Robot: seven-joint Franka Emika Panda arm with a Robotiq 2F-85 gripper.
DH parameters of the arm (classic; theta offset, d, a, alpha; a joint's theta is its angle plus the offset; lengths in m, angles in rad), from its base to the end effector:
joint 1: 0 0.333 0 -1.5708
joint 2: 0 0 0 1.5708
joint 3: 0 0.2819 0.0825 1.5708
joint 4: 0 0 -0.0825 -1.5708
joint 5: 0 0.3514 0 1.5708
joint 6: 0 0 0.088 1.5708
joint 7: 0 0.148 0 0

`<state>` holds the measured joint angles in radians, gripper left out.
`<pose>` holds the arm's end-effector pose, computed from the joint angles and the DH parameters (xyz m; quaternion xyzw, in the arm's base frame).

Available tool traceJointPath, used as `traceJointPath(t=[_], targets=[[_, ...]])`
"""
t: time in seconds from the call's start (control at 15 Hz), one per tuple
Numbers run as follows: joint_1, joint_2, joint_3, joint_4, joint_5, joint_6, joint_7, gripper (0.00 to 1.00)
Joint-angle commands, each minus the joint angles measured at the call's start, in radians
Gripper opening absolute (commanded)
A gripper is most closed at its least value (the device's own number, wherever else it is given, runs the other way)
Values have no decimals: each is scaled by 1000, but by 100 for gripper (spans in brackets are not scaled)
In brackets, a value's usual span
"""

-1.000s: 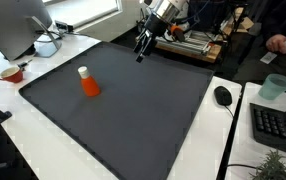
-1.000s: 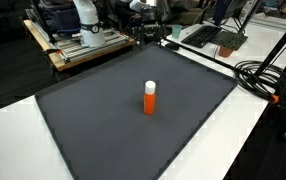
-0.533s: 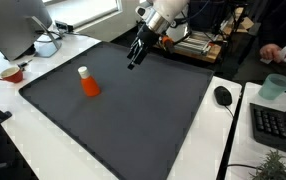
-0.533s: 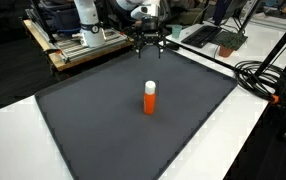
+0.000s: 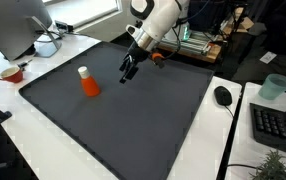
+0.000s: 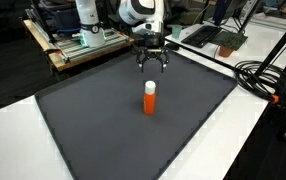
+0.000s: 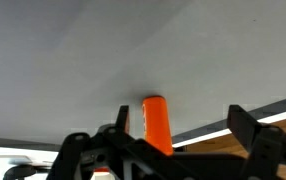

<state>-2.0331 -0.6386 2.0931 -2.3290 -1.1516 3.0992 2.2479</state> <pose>0.4984 0.0590 0.1538 0.8587 -0.3735 0.3357 0.1020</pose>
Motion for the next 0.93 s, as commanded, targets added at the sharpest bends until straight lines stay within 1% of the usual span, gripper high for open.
traceJointPath(t=[0.0, 0.07, 0.2, 0.33, 0.4, 0.47, 0.67, 0.87], targets=[[-9, -1, 5, 4, 0, 2, -1, 100], [-44, 14, 35, 1, 13, 15, -23, 100], [-75, -16, 33, 31, 3, 40, -24, 100], [-125, -25, 56, 44, 10, 44, -42, 100], [-143, -41, 57, 61, 8, 59, -37, 100], [-178, -37, 75, 69, 11, 76, -50, 100], [-254, -63, 105, 114, 4, 140, -73, 100], [-275, -113, 104, 157, 10, 162, -57, 100]])
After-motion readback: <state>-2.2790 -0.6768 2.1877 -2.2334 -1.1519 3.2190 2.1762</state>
